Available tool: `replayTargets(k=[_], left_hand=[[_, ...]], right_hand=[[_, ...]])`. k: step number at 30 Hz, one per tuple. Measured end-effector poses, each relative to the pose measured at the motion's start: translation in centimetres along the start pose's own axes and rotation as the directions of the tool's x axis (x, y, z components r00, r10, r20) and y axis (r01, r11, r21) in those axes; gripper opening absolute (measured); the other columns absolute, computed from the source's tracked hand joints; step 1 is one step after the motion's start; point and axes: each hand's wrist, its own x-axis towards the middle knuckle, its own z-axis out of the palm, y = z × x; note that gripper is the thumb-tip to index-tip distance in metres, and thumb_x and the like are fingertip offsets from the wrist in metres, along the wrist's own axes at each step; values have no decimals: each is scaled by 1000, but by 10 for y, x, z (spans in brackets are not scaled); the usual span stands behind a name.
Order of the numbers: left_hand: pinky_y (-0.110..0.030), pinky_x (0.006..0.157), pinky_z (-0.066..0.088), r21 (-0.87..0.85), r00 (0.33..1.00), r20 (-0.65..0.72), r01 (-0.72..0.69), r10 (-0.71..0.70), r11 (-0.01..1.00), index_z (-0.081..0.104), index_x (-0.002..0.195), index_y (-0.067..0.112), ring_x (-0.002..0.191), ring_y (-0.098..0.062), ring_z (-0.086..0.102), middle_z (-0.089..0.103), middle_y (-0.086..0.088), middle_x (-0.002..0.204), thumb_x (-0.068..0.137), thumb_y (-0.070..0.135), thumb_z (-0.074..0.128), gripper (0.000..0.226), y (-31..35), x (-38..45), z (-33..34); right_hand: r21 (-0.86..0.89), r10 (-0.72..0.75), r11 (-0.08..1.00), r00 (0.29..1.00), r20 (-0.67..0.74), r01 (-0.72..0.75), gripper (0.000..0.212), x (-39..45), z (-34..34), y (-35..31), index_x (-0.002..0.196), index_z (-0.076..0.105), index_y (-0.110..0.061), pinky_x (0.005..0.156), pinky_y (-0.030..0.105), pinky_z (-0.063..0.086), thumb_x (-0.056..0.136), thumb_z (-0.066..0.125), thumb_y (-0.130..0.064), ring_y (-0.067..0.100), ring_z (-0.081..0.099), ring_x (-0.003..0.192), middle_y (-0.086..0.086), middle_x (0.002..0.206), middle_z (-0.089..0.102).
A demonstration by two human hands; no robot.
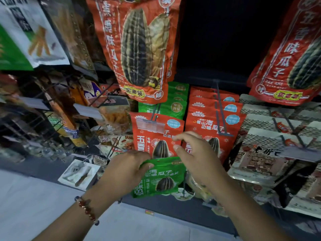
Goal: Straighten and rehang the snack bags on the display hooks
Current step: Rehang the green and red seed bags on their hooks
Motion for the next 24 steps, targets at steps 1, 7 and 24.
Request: replayTargets(k=[1, 7, 24], left_hand=[[-26, 53, 36, 1, 1000, 1, 5, -5, 1000, 65, 90, 27, 69, -13, 54, 60, 10, 78, 95, 41, 57, 17, -8, -1, -2], [-12, 52, 24, -64, 1000, 24, 14, -13, 998, 67, 98, 29, 69, -9, 50, 58, 15, 76, 94, 41, 59, 15, -51, 3, -16], [-29, 62, 48, -94, 981, 101, -159, 168, 983, 64, 93, 29, 70, -5, 55, 64, 11, 82, 95, 47, 53, 22, -121, 32, -30]], right_hand=[[-13, -14, 1000, 1000, -12, 14, 26, 9, 4, -3, 121, 62, -29, 94, 6, 32, 96, 57, -27, -6, 47, 114, -20, 124, 53], [-296, -6, 955, 999, -37, -6, 58, 64, 23, -4, 145, 41, -24, 115, 39, 32, 92, 62, -18, 16, 37, 136, -5, 149, 40], [-359, -5, 929, 966, -258, -91, 6, 93, 78, 3, 84, 61, -16, 64, 29, 44, 87, 66, -15, 10, 55, 71, -11, 78, 57]])
